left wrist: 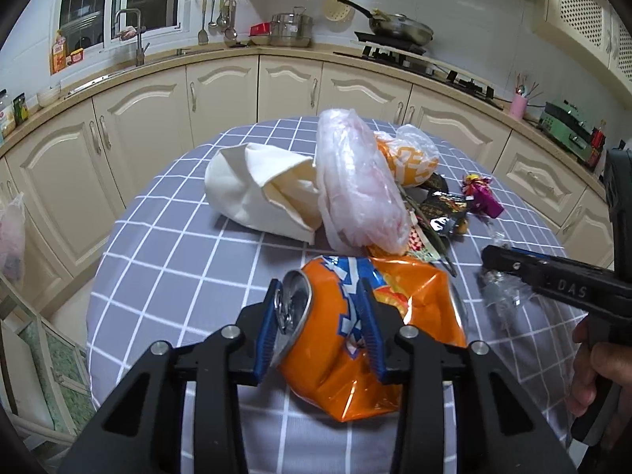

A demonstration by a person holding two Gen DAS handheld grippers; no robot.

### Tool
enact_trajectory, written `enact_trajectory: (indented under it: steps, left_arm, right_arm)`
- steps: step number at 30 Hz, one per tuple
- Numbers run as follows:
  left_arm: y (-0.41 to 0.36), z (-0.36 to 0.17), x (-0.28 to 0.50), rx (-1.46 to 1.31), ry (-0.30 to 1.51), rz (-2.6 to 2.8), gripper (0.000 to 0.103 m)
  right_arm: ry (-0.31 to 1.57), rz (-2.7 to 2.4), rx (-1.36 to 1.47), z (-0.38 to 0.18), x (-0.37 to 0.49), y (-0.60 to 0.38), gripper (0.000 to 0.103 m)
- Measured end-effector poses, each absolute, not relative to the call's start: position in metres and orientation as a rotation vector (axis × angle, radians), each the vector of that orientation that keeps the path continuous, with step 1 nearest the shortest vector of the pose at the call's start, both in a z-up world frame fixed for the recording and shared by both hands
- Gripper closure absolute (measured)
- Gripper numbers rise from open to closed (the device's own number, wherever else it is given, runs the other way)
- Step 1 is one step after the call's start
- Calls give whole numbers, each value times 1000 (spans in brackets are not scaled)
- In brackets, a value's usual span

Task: Collect trash
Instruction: 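Grasp the orange crushed can with left tool while right tool grasps clear plastic wrapper, then carry both items to the blue bin and open both tools to drop them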

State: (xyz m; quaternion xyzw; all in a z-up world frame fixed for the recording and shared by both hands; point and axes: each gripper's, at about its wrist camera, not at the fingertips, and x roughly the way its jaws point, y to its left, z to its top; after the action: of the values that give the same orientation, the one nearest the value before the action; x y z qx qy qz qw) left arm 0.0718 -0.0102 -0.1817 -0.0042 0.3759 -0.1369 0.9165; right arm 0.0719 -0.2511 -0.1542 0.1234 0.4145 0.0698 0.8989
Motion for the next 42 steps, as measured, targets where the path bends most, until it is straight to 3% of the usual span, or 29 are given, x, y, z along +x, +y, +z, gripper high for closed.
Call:
enact_trajectory:
  steps: [13, 24, 31, 42]
  left_arm:
    - [-25, -141, 26, -22, 645, -343, 66]
    - [-199, -118, -7, 83, 575, -715, 66]
    - [-333, -167, -60, 200, 674, -995, 66]
    - [-482, -342, -106, 525, 1007, -1139, 66]
  right_arm:
    - [713, 116, 388, -121, 22, -309, 62]
    - [611, -213, 559, -123, -78, -466, 62]
    - [701, -484, 752, -204, -166, -571, 62]
    - [867, -632, 1017, -342, -231, -643, 61]
